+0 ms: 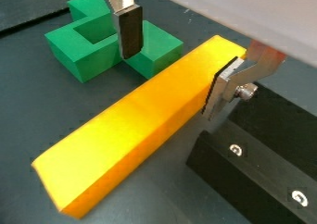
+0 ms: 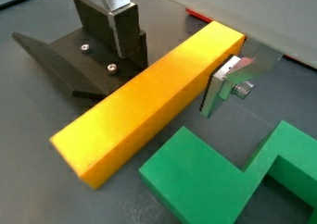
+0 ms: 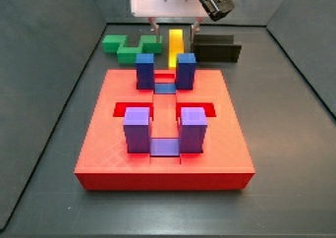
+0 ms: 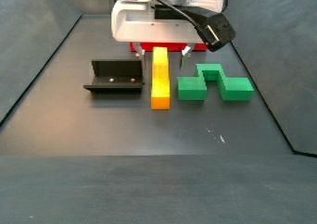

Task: Pick up the yellow object. Move up. Move to above the board. Insert the yellow object.
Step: Pick up the yellow object.

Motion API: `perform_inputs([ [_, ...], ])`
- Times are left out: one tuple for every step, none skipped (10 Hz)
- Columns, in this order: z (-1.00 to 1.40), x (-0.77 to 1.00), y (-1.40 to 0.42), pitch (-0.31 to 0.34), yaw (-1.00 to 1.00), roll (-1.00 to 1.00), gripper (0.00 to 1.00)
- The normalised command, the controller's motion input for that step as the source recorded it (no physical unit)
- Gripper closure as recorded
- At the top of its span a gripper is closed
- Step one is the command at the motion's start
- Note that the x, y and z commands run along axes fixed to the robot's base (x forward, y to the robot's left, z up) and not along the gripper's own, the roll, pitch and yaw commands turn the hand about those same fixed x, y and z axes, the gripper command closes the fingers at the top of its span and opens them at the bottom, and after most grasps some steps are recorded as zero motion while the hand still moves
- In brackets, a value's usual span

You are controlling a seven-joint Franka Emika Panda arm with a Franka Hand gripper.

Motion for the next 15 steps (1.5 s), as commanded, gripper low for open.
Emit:
perform_inputs([
  [-0.21, -0.08, 0.0, -0.007, 0.04, 0.05, 0.0],
  [-0.27, -0.02, 0.0, -0.024, 0.0, 0.06, 0.0],
  [-0.25, -0.02, 0.0, -0.011, 0.0, 0.09, 0.0],
  [-0.21, 0.0, 0.0, 0.0, 0.0, 0.08, 0.0],
  [-0.16, 0.0, 0.0, 0.0, 0.0, 0.07, 0.0],
  [-0.09, 0.0, -0.01, 0.0, 0.0, 0.09, 0.0],
  [-0.1, 0.0, -0.09, 0.0, 0.0, 0.13, 0.0],
  [-0.13, -0.03, -0.13, 0.0, 0.04, 0.13, 0.0],
  [-0.1, -0.13, -0.11, 0.0, 0.07, 0.09, 0.0],
  [-0.05, -0.16, -0.05, 0.0, 0.1, 0.06, 0.0],
  [-0.02, -0.18, -0.02, 0.0, 0.11, 0.05, 0.0],
  [-0.03, -0.17, -0.01, 0.0, 0.13, 0.04, 0.0],
  [-0.06, -0.12, -0.08, -0.001, 0.13, 0.06, 0.0],
  [-0.01, 0.0, -0.21, 0.0, 0.11, 0.09, 0.0],
  [0.0, 0.0, -0.25, 0.0, 0.12, 0.12, 0.0],
])
